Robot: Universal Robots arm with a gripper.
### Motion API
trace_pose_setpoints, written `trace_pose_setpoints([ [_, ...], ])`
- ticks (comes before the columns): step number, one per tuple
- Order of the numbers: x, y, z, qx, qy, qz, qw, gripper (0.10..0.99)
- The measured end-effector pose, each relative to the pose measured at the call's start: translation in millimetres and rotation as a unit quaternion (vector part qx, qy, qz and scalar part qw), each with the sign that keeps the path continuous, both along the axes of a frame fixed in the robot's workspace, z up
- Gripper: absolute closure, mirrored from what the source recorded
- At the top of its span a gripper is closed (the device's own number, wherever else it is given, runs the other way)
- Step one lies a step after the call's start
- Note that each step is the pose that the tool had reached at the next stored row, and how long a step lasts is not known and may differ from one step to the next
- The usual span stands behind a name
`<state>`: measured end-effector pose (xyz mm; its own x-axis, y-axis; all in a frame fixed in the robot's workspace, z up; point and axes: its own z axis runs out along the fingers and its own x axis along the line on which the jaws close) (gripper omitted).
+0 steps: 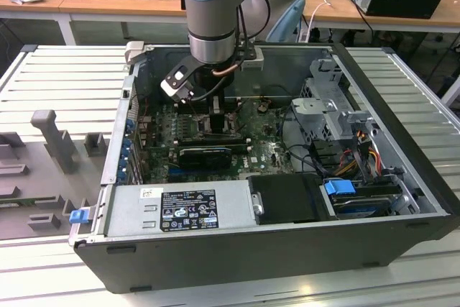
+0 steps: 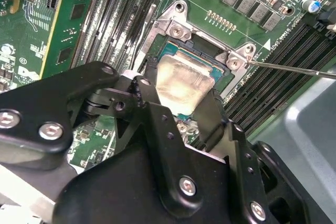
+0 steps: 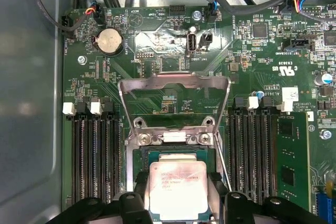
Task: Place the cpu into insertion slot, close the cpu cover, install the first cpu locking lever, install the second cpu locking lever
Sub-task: 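Place the cpu into insertion slot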
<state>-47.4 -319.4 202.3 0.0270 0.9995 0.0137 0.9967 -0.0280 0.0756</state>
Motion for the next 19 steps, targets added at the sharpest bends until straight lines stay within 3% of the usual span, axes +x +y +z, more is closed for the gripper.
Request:
trace_pose_setpoints([
  [3,0.4,0.5,-0.3,0.0001,-0.0001,0.000,1.0000,0.427],
  [19,2.8,7.7,-2.6,0.0002,0.0001,0.000,1.0000,0.427],
])
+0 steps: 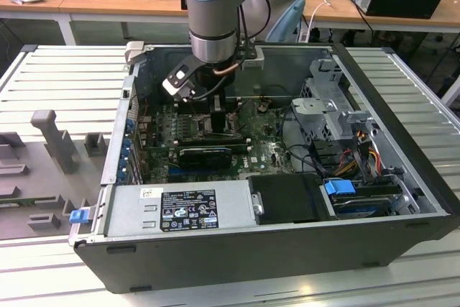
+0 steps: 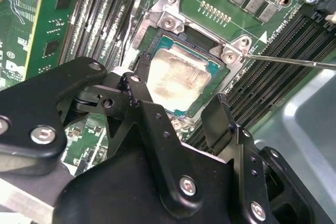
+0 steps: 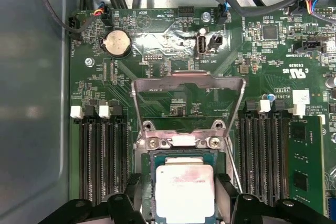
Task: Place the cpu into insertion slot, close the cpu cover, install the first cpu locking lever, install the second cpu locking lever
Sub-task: 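Place the cpu into insertion slot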
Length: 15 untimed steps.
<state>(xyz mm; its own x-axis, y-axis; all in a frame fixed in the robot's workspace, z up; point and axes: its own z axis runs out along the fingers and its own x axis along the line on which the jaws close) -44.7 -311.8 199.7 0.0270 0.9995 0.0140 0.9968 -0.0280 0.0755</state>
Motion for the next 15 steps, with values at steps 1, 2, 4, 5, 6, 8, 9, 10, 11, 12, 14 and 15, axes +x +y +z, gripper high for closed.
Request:
trace_pose_setpoints([
  [1,0.0,0.0,0.0,0.0000,0.0000,0.000,1.0000,0.427],
  [2,0.0,-0.3,-0.1,0.0001,0.0000,0.000,1.0000,0.427],
  [4,0.0,-0.8,-0.1,0.0001,0.0000,0.000,1.0000,0.427],
  [5,0.0,-0.8,-0.1,0.0000,0.0000,0.000,1.0000,0.427],
  [6,0.0,-0.9,0.2,0.0000,0.0000,0.000,1.0000,0.427],
  [8,0.0,-0.9,1.7,-0.0001,0.0000,0.000,1.0000,0.427],
  [9,0.0,-0.9,2.9,0.0000,0.0000,0.000,1.0000,0.427],
  [10,0.0,-0.9,8.1,0.0000,0.0000,0.000,1.0000,0.427],
  [11,0.0,-0.9,10.0,0.0000,0.0000,0.000,1.0000,0.427],
  [12,0.0,-0.9,11.8,0.0000,0.0001,0.000,1.0000,0.439],
  [14,0.0,-1.0,13.9,0.0000,0.0002,0.000,1.0000,0.506],
  [15,0.0,-5.3,15.4,0.0001,0.0002,0.000,1.0000,0.749],
])
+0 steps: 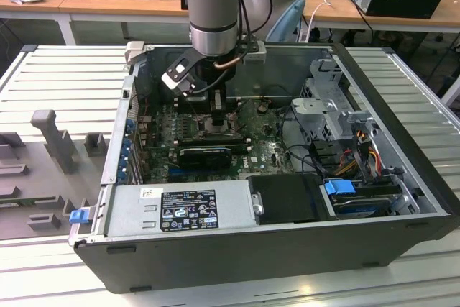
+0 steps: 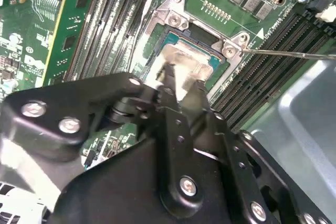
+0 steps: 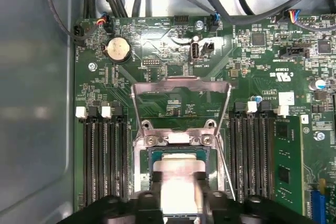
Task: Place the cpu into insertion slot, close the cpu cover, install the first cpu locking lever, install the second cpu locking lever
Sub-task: 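Place the cpu into insertion slot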
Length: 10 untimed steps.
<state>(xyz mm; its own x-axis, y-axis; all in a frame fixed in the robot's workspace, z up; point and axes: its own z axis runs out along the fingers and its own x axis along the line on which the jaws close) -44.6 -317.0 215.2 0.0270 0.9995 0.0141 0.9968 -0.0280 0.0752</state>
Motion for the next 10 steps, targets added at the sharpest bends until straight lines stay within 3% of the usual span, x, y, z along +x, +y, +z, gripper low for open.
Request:
trace_pose_setpoints([
  [2,0.0,-2.0,2.5,-0.0001,0.0000,0.000,1.0000,0.980],
  [10,0.0,-2.0,10.3,-0.0001,0.0000,0.000,1.0000,0.980],
])
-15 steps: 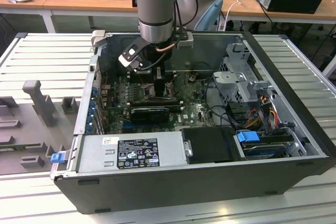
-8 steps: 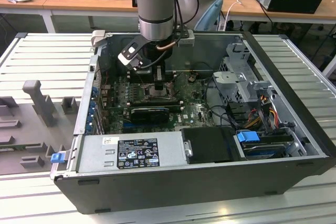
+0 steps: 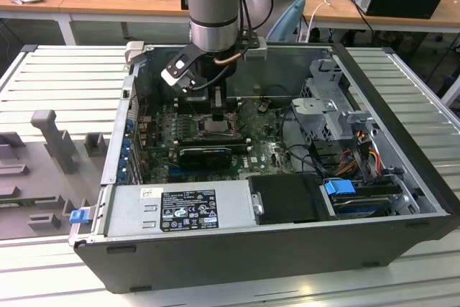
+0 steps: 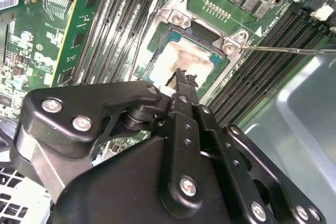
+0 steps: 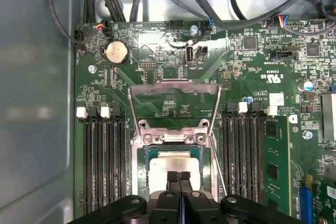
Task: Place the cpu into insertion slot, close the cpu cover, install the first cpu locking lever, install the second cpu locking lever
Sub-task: 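Close the cpu cover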
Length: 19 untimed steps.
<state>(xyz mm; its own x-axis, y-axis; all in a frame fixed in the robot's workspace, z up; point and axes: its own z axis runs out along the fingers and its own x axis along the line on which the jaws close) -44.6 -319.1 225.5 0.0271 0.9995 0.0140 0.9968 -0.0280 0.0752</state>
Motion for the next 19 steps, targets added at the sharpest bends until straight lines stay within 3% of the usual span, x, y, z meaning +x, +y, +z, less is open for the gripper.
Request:
trace_pose_setpoints([
  [3,0.2,0.0,10.7,0.0000,0.0007,0.000,1.0000,0.980],
  [4,2.2,0.0,11.2,0.0002,0.0036,0.000,1.0000,0.980],
  [7,6.1,-0.7,11.4,0.0019,0.0165,0.000,0.9999,0.980],
  [8,8.1,-1.0,11.4,0.0055,0.0261,0.000,0.9996,0.980],
  [9,8.3,-1.0,11.4,0.0074,0.0326,0.000,0.9994,0.980],
  [10,8.2,-1.0,13.0,0.0109,0.0355,0.000,0.9993,0.980],
  [11,8.2,-1.0,15.5,0.0112,0.0356,0.000,0.9993,0.980],
  [15,8.3,-0.4,37.7,0.0109,0.0356,0.000,0.9993,0.980],
  [19,8.3,-0.4,48.8,0.0108,0.0356,0.000,0.9993,0.980],
])
